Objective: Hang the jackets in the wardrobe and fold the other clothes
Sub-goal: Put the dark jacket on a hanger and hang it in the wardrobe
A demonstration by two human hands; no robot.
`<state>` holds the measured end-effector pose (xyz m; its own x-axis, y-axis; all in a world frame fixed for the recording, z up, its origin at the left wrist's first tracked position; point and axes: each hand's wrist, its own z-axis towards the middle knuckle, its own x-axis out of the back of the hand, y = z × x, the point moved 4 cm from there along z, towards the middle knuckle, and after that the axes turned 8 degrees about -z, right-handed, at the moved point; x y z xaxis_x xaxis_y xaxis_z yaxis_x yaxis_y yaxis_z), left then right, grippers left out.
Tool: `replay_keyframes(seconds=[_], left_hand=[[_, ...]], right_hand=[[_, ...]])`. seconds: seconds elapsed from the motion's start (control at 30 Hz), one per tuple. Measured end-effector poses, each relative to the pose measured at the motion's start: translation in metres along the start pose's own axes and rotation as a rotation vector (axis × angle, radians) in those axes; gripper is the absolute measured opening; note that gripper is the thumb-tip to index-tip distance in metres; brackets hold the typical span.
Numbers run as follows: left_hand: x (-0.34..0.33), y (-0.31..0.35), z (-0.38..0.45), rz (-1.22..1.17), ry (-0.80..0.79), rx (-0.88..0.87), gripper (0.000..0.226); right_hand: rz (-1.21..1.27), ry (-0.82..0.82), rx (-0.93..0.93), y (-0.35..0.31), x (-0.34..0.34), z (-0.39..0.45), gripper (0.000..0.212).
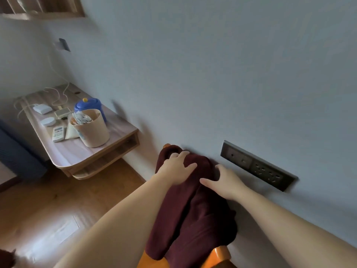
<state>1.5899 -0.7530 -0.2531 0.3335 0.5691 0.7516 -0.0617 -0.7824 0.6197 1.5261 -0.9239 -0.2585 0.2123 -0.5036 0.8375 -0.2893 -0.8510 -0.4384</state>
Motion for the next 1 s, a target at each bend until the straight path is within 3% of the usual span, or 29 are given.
replay_keyframes(seconds=[0.1, 0.2, 0.43, 0.7, 0.87, 0.93, 1.0], left_hand=[[-0.017, -0.015, 0.025, -0.098, -0.078, 0.144, 0.085], [-0.025, -0.016, 0.039, -0.067, -0.091, 0.197, 0.095], [-0.028, -0.030, 0.052, -0.254, 0.001, 0.270, 0.106], [0.002, -0.011, 0.036, -0.270, 0.123, 0.097, 0.055], [0.055, 0.026, 0.002, -0.445, 0.286, -0.002, 0.023], [0.091, 0.048, -0.023, -0.514, 0.372, -0.055, 0.022], [0.129, 0.071, -0.057, -0.576, 0.453, -0.104, 0.023]], right_hand=[[0.130, -0.125, -0.117, -0.002, -0.030, 0.016, 0.113], [0.304, -0.123, -0.194, -0.004, -0.050, 0.028, 0.124], [0.135, -0.004, -0.137, -0.005, -0.047, 0.033, 0.081], [0.012, 0.132, 0.054, -0.008, -0.024, 0.012, 0.059], [0.371, -0.085, 0.246, -0.004, 0.014, 0.011, 0.083], [0.517, -0.260, 0.323, -0.008, 0.031, 0.009, 0.106], [0.514, -0.376, 0.405, -0.012, 0.044, 0.007, 0.123]])
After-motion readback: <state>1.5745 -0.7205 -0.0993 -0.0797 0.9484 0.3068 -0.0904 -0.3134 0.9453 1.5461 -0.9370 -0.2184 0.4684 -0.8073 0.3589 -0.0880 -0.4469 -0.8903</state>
